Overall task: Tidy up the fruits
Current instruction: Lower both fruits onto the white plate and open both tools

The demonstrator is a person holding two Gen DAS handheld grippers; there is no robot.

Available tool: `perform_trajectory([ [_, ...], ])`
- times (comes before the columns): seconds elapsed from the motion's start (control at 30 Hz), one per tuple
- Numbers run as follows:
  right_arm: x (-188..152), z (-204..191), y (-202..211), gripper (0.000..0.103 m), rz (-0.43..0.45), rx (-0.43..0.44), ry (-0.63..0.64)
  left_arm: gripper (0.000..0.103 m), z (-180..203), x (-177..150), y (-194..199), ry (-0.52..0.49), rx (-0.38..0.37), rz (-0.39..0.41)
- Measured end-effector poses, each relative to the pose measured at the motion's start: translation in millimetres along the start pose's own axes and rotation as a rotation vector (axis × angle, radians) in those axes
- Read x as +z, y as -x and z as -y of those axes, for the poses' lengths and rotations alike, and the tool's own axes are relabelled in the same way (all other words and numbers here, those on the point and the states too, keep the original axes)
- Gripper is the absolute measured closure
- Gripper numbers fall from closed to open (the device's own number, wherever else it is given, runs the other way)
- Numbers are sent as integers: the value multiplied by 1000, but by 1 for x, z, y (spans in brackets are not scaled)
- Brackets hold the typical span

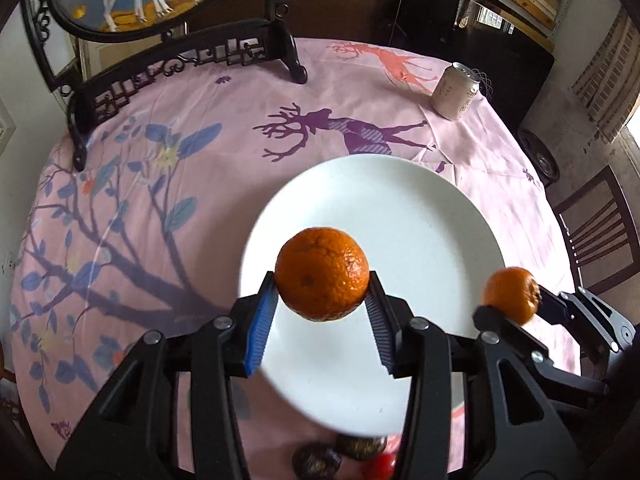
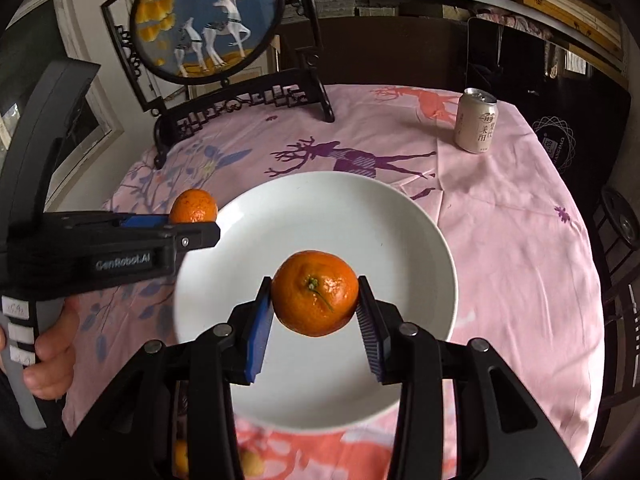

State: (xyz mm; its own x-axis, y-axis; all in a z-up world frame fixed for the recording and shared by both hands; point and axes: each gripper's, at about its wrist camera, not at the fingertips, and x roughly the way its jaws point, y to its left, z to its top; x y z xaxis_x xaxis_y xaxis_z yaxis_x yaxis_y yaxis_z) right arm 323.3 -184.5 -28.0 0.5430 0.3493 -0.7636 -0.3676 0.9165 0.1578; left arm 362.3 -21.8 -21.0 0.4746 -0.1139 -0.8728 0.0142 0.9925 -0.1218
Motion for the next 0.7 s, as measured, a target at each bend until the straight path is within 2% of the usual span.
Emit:
perform_trajectory([
  [0.17,26,29,-69,62,-102,7,-56,58,10,24,-46,0,-8,-57],
  [0.27,30,31,-89,62,-130,13,-46,57,10,31,-59,1,-16,-81],
  [0.3,30,31,-93,58,-139,9,-40,55,9,33,-60,3,-23,-80],
  [0.33,29,31,-93,48,-145,5,-38,48,8,35,-57,6,-33,-68],
  [0.4,29,33,-81,46,-124,-24,-36,39,5,36,-39,11,-46,-31],
  [0.5,24,31,-43,43,-94,-44,-23,33,-3,26,8,-1,-65,56],
  [0.6,2,20,12,38,-49,-51,-24,22,-15,-14,63,4,-61,161],
  [0.7,-43,-3,60,33,7,-47,-28,17,-20,-73,100,-12,6,236],
])
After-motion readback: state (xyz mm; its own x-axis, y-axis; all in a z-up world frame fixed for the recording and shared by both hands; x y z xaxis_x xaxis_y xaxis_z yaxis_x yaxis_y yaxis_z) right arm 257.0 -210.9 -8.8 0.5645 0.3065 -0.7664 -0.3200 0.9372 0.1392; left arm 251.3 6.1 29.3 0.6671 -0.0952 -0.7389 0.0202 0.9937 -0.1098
